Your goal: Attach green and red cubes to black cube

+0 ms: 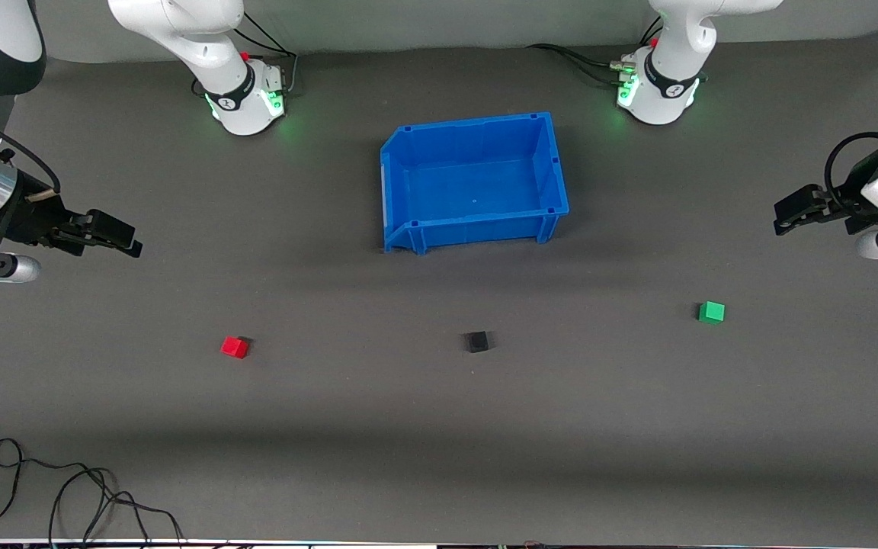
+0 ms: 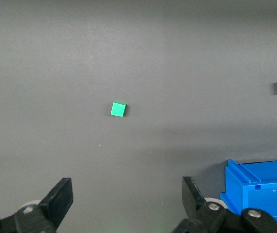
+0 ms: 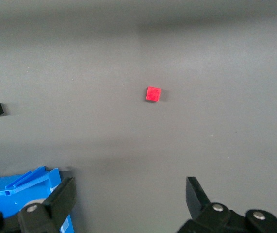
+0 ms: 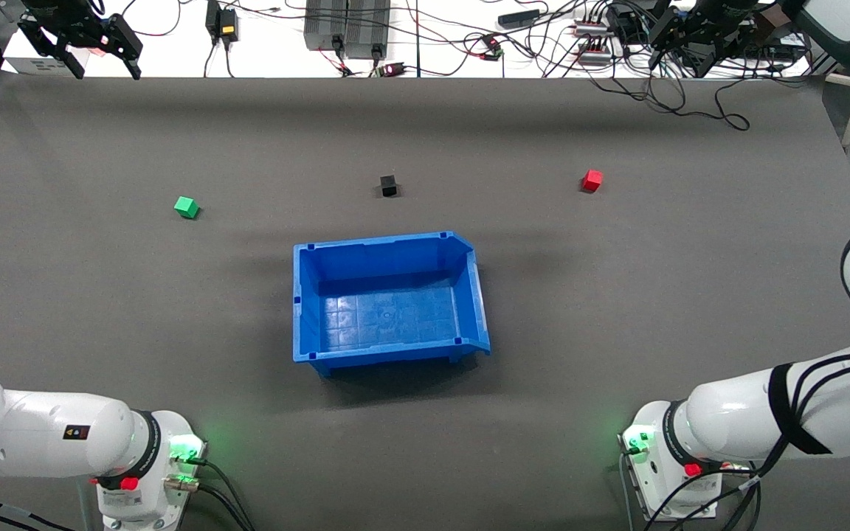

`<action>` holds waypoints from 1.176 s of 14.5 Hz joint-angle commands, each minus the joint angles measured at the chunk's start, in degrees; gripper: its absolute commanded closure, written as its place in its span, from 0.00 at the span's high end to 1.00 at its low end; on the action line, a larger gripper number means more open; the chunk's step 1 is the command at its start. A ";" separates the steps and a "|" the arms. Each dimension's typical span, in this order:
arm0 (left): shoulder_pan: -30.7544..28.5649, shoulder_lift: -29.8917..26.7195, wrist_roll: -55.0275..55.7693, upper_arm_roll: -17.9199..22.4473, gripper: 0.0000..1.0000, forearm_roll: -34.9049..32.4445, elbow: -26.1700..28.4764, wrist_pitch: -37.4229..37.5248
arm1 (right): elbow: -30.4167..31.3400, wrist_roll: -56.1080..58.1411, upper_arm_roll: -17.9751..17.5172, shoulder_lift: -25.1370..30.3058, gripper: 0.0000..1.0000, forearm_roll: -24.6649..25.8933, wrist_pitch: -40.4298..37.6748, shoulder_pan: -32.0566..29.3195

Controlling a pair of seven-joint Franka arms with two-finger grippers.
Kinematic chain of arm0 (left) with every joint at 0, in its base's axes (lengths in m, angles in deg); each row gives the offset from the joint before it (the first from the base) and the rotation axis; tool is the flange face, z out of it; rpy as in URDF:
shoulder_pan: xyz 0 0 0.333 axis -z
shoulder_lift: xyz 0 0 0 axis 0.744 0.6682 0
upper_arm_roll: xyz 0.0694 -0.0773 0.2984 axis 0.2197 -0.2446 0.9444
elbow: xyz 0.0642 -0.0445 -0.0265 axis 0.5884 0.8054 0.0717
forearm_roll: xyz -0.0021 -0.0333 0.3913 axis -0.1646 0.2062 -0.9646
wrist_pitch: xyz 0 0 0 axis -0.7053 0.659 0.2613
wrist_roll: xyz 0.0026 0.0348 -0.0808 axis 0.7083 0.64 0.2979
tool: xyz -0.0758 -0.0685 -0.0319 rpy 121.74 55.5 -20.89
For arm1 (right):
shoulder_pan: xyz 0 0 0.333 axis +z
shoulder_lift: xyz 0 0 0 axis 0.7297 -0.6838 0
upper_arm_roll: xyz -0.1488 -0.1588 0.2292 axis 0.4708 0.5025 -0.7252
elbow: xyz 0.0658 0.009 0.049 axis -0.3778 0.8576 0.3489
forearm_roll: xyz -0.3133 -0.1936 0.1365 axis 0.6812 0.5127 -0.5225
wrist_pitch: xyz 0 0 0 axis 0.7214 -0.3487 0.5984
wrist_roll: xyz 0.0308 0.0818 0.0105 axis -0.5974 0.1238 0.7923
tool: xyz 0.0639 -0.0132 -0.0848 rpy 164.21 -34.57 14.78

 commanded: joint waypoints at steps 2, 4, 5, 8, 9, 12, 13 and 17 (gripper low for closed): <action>0.08 0.46 -0.66 -0.18 1.00 -0.88 -1.23 1.01 | 0.14 1.14 -0.07 0.33 1.00 -0.38 0.33 -0.12; 0.08 0.46 -0.66 -0.26 1.00 -0.88 -1.23 1.01 | 0.13 1.06 -0.15 0.24 1.00 -0.38 0.41 -0.03; 0.08 0.46 -0.66 -0.18 1.00 -0.88 -1.23 1.01 | 0.13 1.06 -0.15 0.24 1.00 -0.38 0.41 -0.03; 0.08 0.46 -0.66 -0.18 1.00 -0.88 -1.41 1.01 | 0.13 0.88 -0.15 0.24 1.00 -0.38 0.33 -0.03; 0.08 0.46 -0.66 -0.18 1.00 -0.88 -1.41 1.01 | 0.13 0.62 -0.07 0.24 1.00 -0.38 0.33 -0.03; -0.10 0.46 0.66 -0.18 1.00 -0.71 -1.41 1.18 | 0.31 0.53 -0.07 0.24 1.00 -0.38 0.24 -0.56; -0.36 0.46 1.18 -0.18 1.00 -0.53 -1.41 1.44 | 0.48 0.53 0.02 0.24 1.00 -0.38 0.24 -0.64; -1.68 0.55 12.74 0.26 1.00 0.17 -1.23 2.24 | 0.84 0.53 1.78 -4.14 1.00 0.50 2.86 -0.64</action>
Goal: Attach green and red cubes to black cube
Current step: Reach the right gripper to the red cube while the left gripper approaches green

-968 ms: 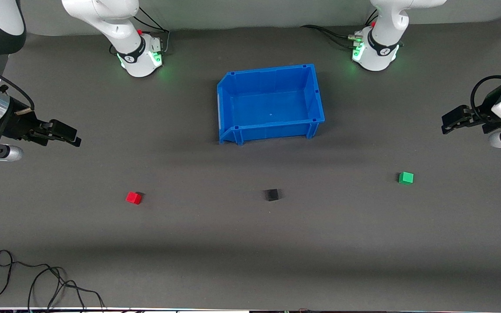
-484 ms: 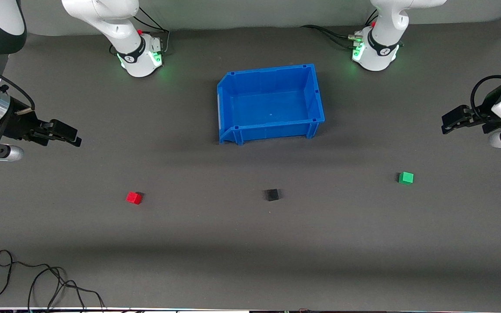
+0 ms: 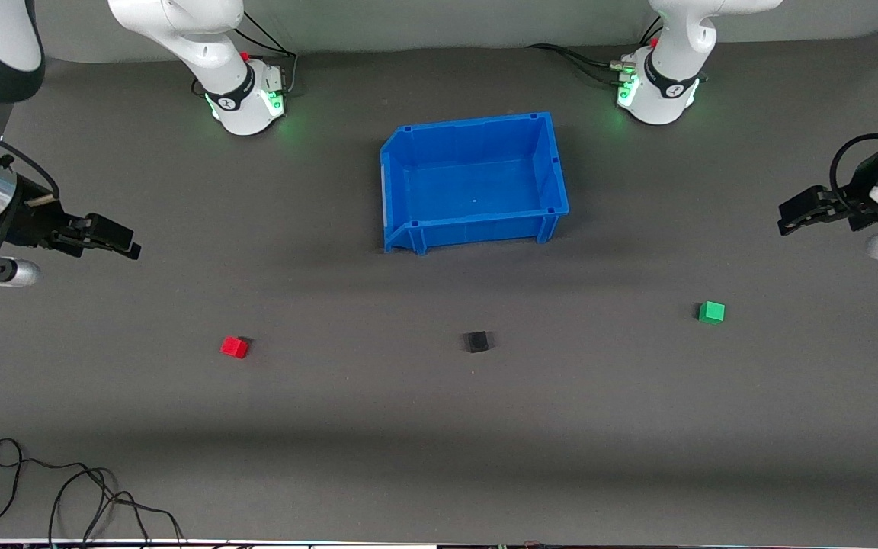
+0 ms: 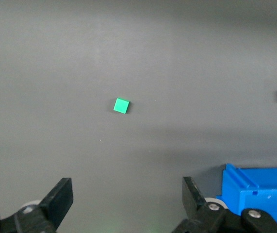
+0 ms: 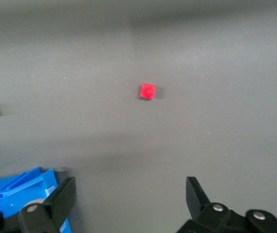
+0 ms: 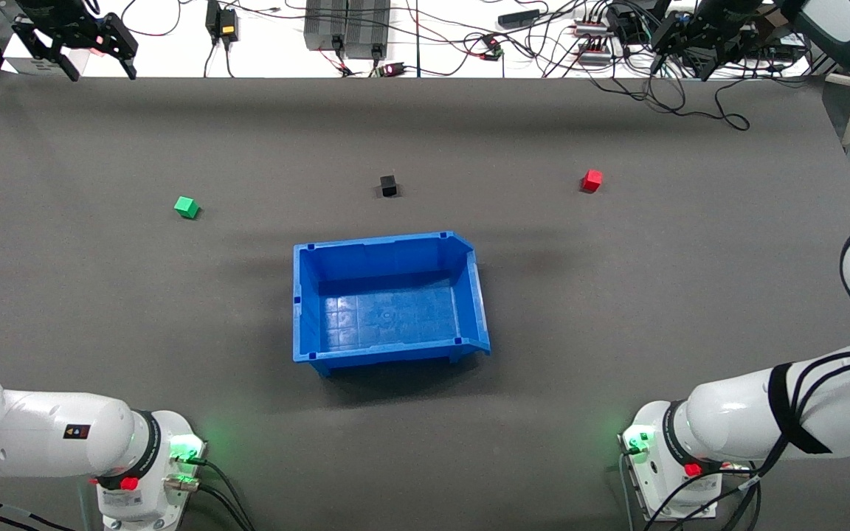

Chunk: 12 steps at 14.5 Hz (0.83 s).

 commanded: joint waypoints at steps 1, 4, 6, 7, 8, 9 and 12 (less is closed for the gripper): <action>-1.46 0.71 12.30 -0.06 1.00 0.12 -0.94 1.28 | -0.09 0.51 0.53 -4.19 1.00 0.36 3.65 -0.40; -5.05 0.97 29.79 -0.06 1.00 3.27 -0.76 0.49 | 1.57 0.07 0.61 -8.06 1.00 0.36 8.39 0.30; -7.78 1.41 37.63 -0.06 1.00 8.18 -0.76 0.22 | 4.73 -1.07 0.53 -9.91 1.00 0.36 14.26 0.39; -8.84 1.67 41.84 -0.06 1.00 10.12 -0.58 -0.04 | 6.14 -1.16 0.53 -10.87 1.00 0.36 17.08 0.39; -9.81 1.85 45.54 -0.06 1.00 11.53 -0.32 -0.74 | 7.02 -1.86 0.53 -12.27 1.00 0.36 19.11 0.57; -10.16 1.85 49.06 -0.06 1.00 12.77 0.46 -2.13 | 7.38 -2.30 0.53 -13.42 1.00 0.36 20.52 0.57; -11.83 2.90 55.59 -0.06 1.00 15.14 3.89 -5.30 | 7.47 -5.54 0.53 -17.55 1.00 0.19 24.12 0.48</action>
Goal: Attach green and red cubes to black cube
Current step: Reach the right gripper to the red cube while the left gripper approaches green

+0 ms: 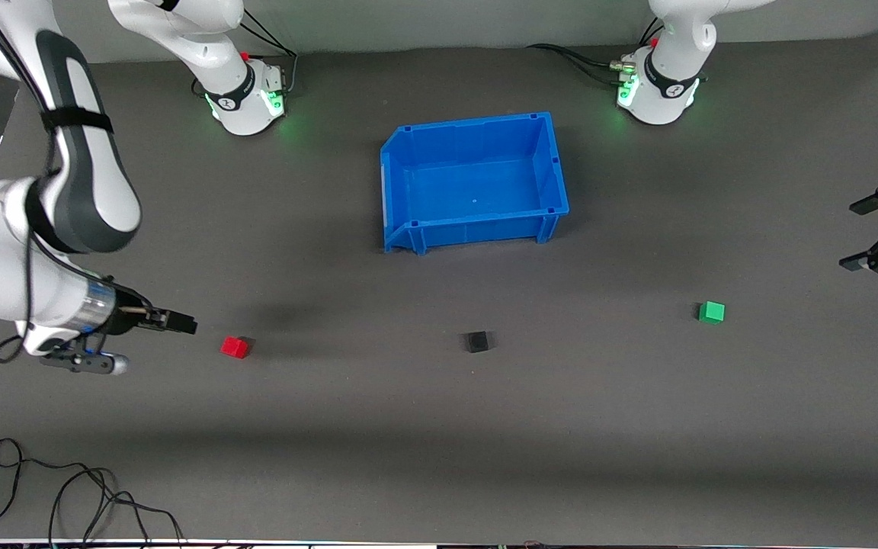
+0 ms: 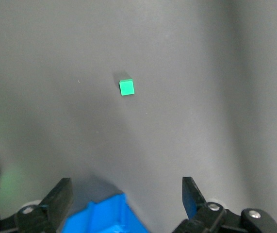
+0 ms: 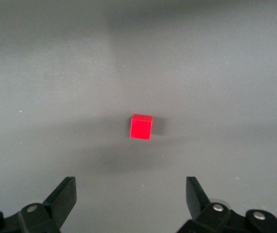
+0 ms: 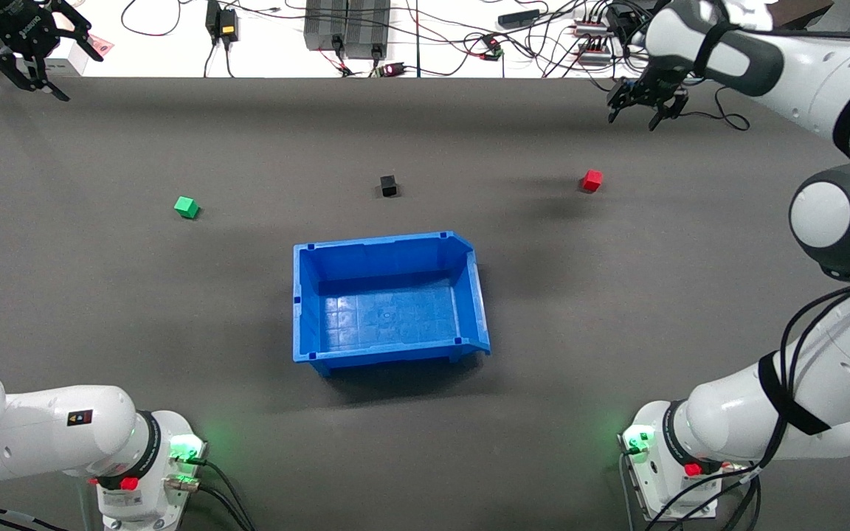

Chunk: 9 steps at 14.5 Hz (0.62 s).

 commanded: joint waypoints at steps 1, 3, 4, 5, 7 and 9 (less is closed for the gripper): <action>-1.85 0.52 4.48 -0.47 1.00 3.57 4.41 -3.82 | -0.03 -4.07 0.04 -2.92 1.00 0.19 3.77 0.55; -3.44 0.52 4.48 -0.47 1.00 5.77 8.80 -7.86 | 0.05 -4.43 0.04 -5.64 1.00 0.28 6.67 0.82; -3.53 0.52 4.48 -0.47 1.00 6.30 11.35 -10.40 | 0.14 -4.43 0.04 -6.96 1.00 0.28 7.99 0.82; -3.96 0.69 4.48 -0.47 1.00 6.92 14.51 -13.65 | 0.93 -4.60 0.13 -7.84 1.00 0.28 9.31 0.82; -4.23 2.44 4.22 -0.47 1.00 9.19 18.65 -18.41 | 2.77 -4.96 0.22 -9.25 1.00 0.36 13.61 0.91; -4.41 6.03 3.78 -0.47 1.00 10.87 19.37 -20.70 | 2.87 -5.05 0.22 -11.00 1.00 0.36 15.12 1.00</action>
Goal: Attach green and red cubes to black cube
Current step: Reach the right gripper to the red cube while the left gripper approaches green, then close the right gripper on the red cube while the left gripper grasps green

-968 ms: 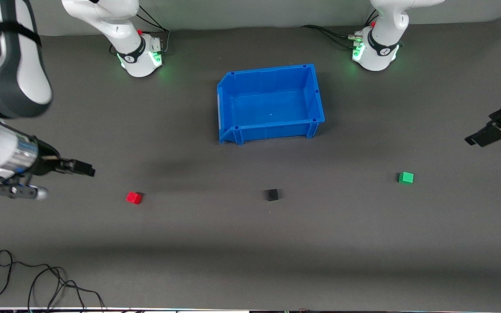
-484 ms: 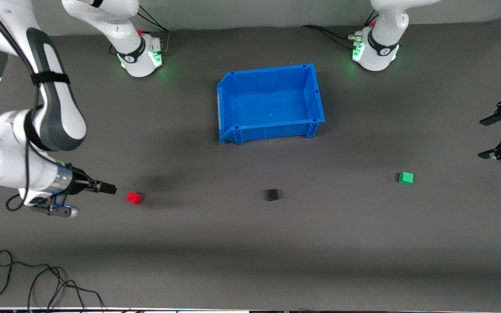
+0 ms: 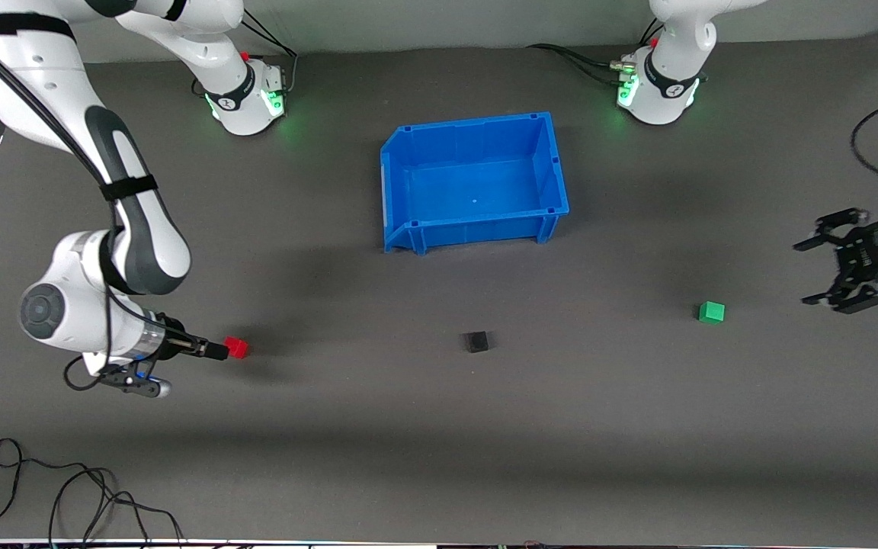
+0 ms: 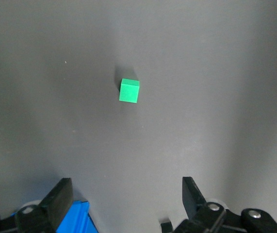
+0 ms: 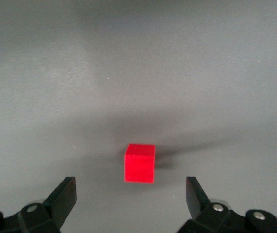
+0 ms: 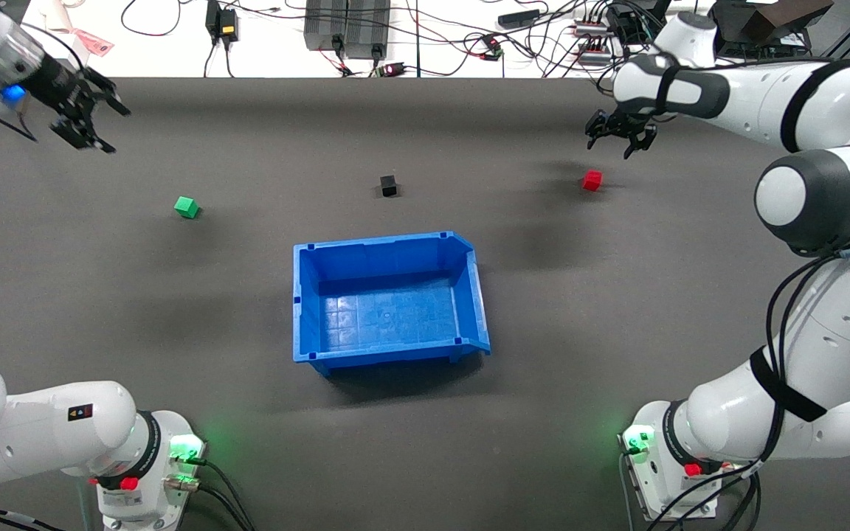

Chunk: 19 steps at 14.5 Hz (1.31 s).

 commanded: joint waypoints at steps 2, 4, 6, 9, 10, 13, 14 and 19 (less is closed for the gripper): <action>-0.45 5.63 0.43 -0.49 1.00 2.80 1.73 -5.45 | 0.56 -2.32 0.41 -2.82 0.99 0.36 3.79 0.59; -0.79 8.45 -1.14 -0.49 1.00 4.38 1.82 -7.39 | 0.56 -5.30 0.41 -3.35 1.00 0.37 4.06 1.11; -0.80 11.26 -6.23 -0.49 1.00 5.09 1.82 -9.15 | 0.47 -6.97 0.41 -4.05 0.99 0.37 4.06 2.08; -0.97 14.34 -12.56 -0.49 1.00 7.73 2.78 -11.17 | 0.56 -7.16 0.58 -5.28 0.94 0.37 4.94 1.99; -0.80 14.79 -13.80 -0.49 1.00 7.82 3.92 -12.83 | 0.56 -7.16 1.19 -5.55 0.92 0.45 4.94 2.08; -0.54 14.88 -16.95 -0.67 1.00 7.82 6.91 -16.36 | 0.56 -6.90 1.37 -6.25 0.92 0.98 5.91 2.08; -0.53 15.23 -18.36 -0.67 1.00 7.82 7.44 -17.06 | 0.56 -6.72 1.46 -6.52 0.92 0.98 6.08 1.91; 0.17 17.77 -19.43 -0.93 1.00 7.82 8.06 -22.69 | 0.65 -7.16 1.73 -7.04 0.82 0.98 6.79 2.26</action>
